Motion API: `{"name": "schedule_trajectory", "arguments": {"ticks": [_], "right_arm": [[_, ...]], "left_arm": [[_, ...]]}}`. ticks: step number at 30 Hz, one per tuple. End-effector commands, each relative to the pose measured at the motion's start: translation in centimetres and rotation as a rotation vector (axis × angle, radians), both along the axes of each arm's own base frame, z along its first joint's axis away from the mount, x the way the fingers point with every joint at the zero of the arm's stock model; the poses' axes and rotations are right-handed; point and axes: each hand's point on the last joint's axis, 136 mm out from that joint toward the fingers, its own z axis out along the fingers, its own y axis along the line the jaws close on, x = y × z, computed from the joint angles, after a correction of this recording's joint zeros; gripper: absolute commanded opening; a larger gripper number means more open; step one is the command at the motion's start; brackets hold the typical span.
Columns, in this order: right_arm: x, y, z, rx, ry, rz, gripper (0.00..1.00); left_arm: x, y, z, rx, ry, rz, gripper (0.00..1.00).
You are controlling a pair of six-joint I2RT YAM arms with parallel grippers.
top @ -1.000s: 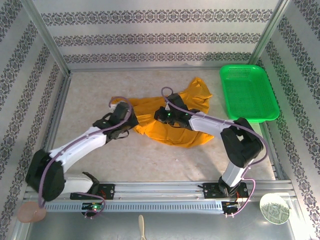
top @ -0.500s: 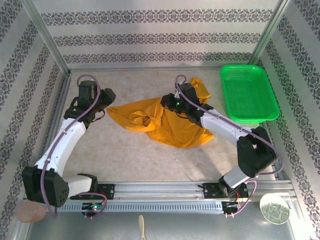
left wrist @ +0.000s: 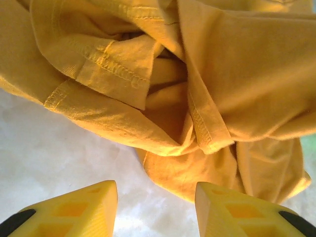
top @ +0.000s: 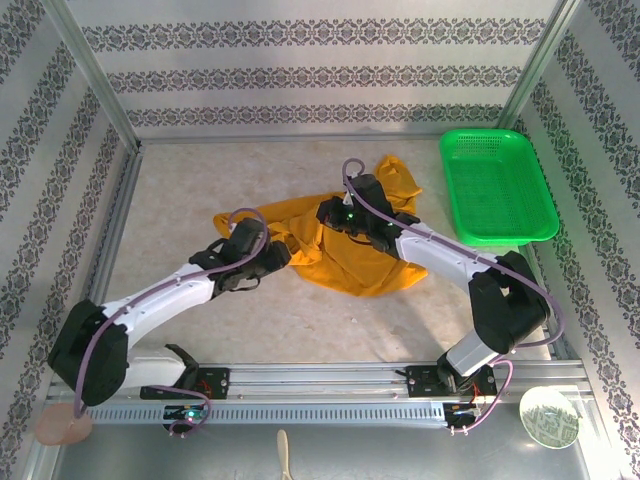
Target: Fold the inside-out t-shirt
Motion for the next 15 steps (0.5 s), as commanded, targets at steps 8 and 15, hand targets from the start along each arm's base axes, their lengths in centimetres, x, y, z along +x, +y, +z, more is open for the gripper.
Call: {"name": "schedule_trajectory", "arguments": {"ticks": [8, 15], "right_arm": [[-1.0, 0.1, 0.3, 0.001, -0.028, 0.001, 0.00], [-1.3, 0.0, 1.1, 0.017, -0.040, 0.003, 0.00]], "left_arm": [[5.1, -2.5, 0.6, -0.041, -0.069, 0.142, 0.46], [6.3, -3.5, -0.9, -0.026, -0.043, 0.145, 0.46]]}}
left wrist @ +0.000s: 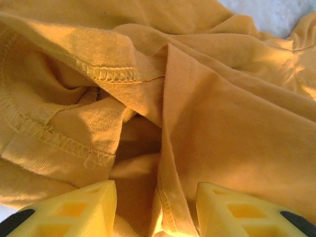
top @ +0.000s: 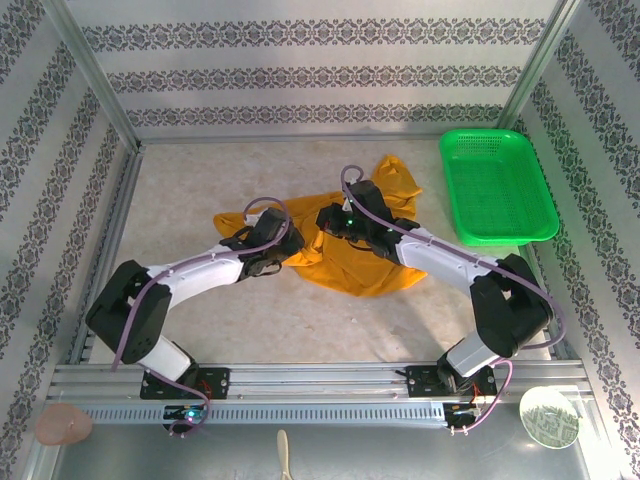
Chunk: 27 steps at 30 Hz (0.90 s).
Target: Fold the inside-out t-shirt
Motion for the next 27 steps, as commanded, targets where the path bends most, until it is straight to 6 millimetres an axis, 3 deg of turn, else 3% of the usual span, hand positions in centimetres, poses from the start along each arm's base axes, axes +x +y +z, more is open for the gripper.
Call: {"name": "schedule_trajectory", "arguments": {"ticks": [1, 5, 11, 13, 17, 21, 27], "right_arm": [[-0.2, 0.0, 1.7, 0.026, -0.047, -0.007, 0.00], [-0.3, -0.1, 2.5, 0.036, -0.059, -0.009, 0.00], [0.0, -0.7, 3.3, 0.053, -0.066, -0.025, 0.00], [0.7, -1.5, 3.5, 0.063, -0.062, -0.051, 0.00], [2.9, -4.7, 4.5, 0.094, -0.068, -0.151, 0.00], [4.9, -8.5, 6.5, 0.132, -0.093, -0.250, 0.00], [4.5, -10.7, 11.0, 0.181, -0.181, -0.261, 0.00]], "left_arm": [[1.2, -1.3, 0.9, -0.025, -0.034, 0.014, 0.46], [1.9, -1.9, 0.6, -0.022, -0.032, 0.012, 0.41], [2.3, -2.3, 1.7, -0.021, -0.050, -0.002, 0.04], [2.2, -2.1, 3.3, -0.016, -0.076, -0.015, 0.00], [2.0, -2.0, 8.4, -0.002, -0.174, -0.086, 0.00], [1.2, -2.6, 15.4, -0.011, -0.353, -0.232, 0.00], [-1.7, -2.6, 25.2, -0.096, -0.618, -0.385, 0.00]]}}
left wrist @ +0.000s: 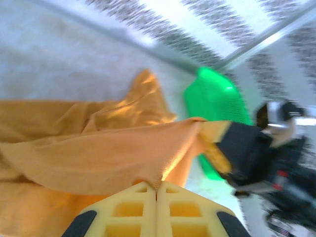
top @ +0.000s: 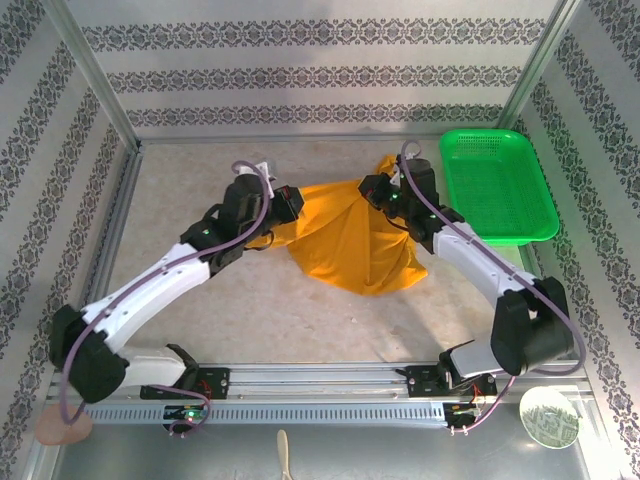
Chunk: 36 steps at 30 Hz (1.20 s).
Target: Fold the inside-out t-shirt
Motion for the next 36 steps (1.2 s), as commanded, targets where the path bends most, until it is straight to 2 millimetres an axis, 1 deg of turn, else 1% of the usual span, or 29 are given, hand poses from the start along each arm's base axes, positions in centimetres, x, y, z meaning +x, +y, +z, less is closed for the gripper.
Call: {"name": "schedule_trajectory", "arguments": {"ticks": [1, 4, 7, 9, 11, 13, 15, 17, 18, 19, 20, 21, 23, 25, 28, 30, 32, 33, 34, 35, 36], "right_arm": [[-0.7, -0.6, 5.1, 0.047, -0.114, -0.005, 0.00], [-2.4, -0.2, 6.8, 0.065, -0.156, 0.027, 0.00], [-4.6, 0.2, 7.4, 0.066, -0.180, 0.060, 0.00], [-5.9, 0.8, 7.3, 0.058, -0.183, 0.078, 0.00], [-6.8, 1.7, 6.8, 0.049, -0.179, 0.098, 0.00], [-7.0, 2.6, 6.1, 0.034, -0.168, 0.107, 0.00], [-6.1, 3.5, 5.0, 0.015, -0.137, 0.117, 0.00], [-4.1, 4.4, 4.4, -0.004, -0.116, 0.133, 0.02], [-3.1, 4.8, 4.2, -0.012, -0.111, 0.144, 0.17], [-2.1, 5.1, 4.2, -0.024, -0.110, 0.157, 0.37], [-1.2, 5.0, 4.2, -0.051, -0.106, 0.161, 0.47], [-0.7, 4.7, 3.8, -0.083, -0.093, 0.151, 0.51], [-0.1, 3.5, 3.4, -0.121, -0.087, 0.124, 0.53], [-0.7, 1.9, 2.8, -0.157, -0.080, 0.101, 0.53], [-2.5, -1.1, 1.0, -0.205, -0.047, 0.053, 0.53], [-4.0, -3.1, -0.9, -0.232, -0.012, 0.022, 0.54], [-5.8, -4.8, -2.8, -0.268, 0.016, 0.000, 0.55], [-6.7, -5.4, -4.0, -0.284, 0.035, -0.005, 0.55], [-7.6, -5.8, -4.6, -0.293, 0.042, -0.006, 0.55], [-8.4, -6.0, -5.6, -0.300, 0.055, 0.001, 0.55], [-9.2, -6.0, -6.3, -0.306, 0.064, 0.015, 0.55]], "left_arm": [[-1.9, -0.2, 5.0, -0.001, -0.169, -0.137, 0.00], [-3.3, 0.0, 8.0, -0.045, -0.238, -0.190, 0.00], [-3.8, 1.3, 8.7, -0.041, -0.239, -0.180, 0.00], [-3.7, 2.6, 8.2, -0.024, -0.219, -0.153, 0.00], [-2.9, 4.7, 7.3, -0.014, -0.179, -0.084, 0.00], [-2.0, 7.4, 6.2, -0.021, -0.142, 0.005, 0.00], [-1.0, 10.4, 4.9, -0.035, -0.096, 0.109, 0.00], [0.4, 13.7, 3.3, -0.050, -0.053, 0.206, 0.00], [0.9, 14.9, 2.5, -0.051, -0.029, 0.237, 0.00], [1.7, 16.2, 1.6, -0.055, 0.005, 0.261, 0.00], [2.4, 17.2, 0.7, -0.067, 0.042, 0.274, 0.00], [3.1, 17.8, -0.2, -0.072, 0.068, 0.276, 0.00], [4.6, 19.0, -2.0, -0.070, 0.125, 0.288, 0.00], [5.8, 19.6, -3.3, -0.054, 0.158, 0.295, 0.00], [7.4, 19.8, -4.8, -0.039, 0.194, 0.280, 0.00], [8.4, 19.8, -5.7, -0.039, 0.225, 0.265, 0.15], [8.9, 19.9, -6.8, -0.030, 0.258, 0.270, 0.40], [8.8, 20.1, -7.0, -0.028, 0.268, 0.280, 0.47], [8.3, 20.2, -7.5, -0.028, 0.284, 0.296, 0.54], [7.6, 20.4, -8.2, -0.037, 0.305, 0.319, 0.58], [6.8, 20.5, -8.7, -0.044, 0.319, 0.334, 0.59]]}}
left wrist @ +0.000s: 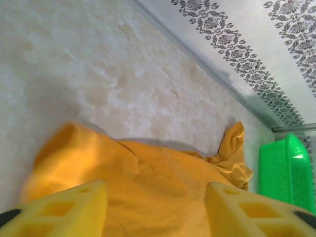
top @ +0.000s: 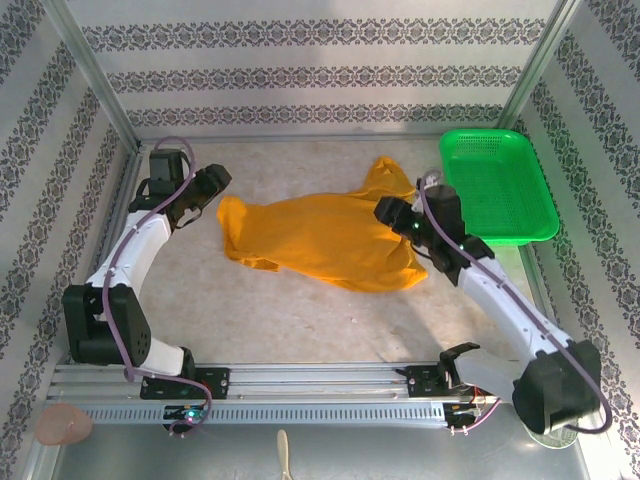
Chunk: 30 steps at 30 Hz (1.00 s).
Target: Fold the inside-out t-shirt
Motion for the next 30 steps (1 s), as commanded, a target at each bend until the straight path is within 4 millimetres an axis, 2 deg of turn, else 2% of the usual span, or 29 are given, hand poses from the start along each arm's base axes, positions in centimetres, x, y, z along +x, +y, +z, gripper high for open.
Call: {"name": "schedule_trajectory", "arguments": {"ticks": [1, 4, 8, 11, 13, 17, 20, 26, 30], "right_arm": [[-2.7, -0.6, -4.2, -0.086, 0.080, 0.032, 0.56], [-4.6, 0.9, -5.8, -0.140, 0.097, 0.107, 0.57], [-6.3, 5.8, -6.9, -0.290, 0.074, 0.283, 0.60], [-6.4, 9.3, -7.5, -0.421, 0.042, 0.410, 0.64], [-6.1, 11.2, -8.4, -0.505, 0.032, 0.488, 0.66], [-5.7, 15.7, -9.3, -0.609, 0.006, 0.650, 0.68], [-5.3, 18.3, -9.8, -0.661, -0.012, 0.716, 0.69], [-4.3, 21.5, -11.1, -0.721, -0.018, 0.784, 0.74], [-3.5, 22.8, -12.6, -0.796, -0.014, 0.811, 0.75]], "left_arm": [[-2.8, 0.8, -0.9, -0.009, 0.046, 0.060, 0.59], [-7.1, 0.5, -3.7, 0.013, 0.127, 0.097, 0.60], [-12.3, -1.7, -7.5, -0.011, 0.167, 0.134, 0.59], [-14.8, -3.2, -9.9, -0.007, 0.197, 0.144, 0.59], [-15.6, -3.3, -11.4, 0.024, 0.220, 0.165, 0.60], [-15.7, -3.0, -13.4, 0.054, 0.264, 0.196, 0.60], [-15.1, -2.3, -14.0, 0.099, 0.274, 0.227, 0.60], [-13.3, -1.6, -14.6, 0.132, 0.286, 0.275, 0.63], [-12.0, -1.1, -15.5, 0.119, 0.300, 0.295, 0.63]]}}
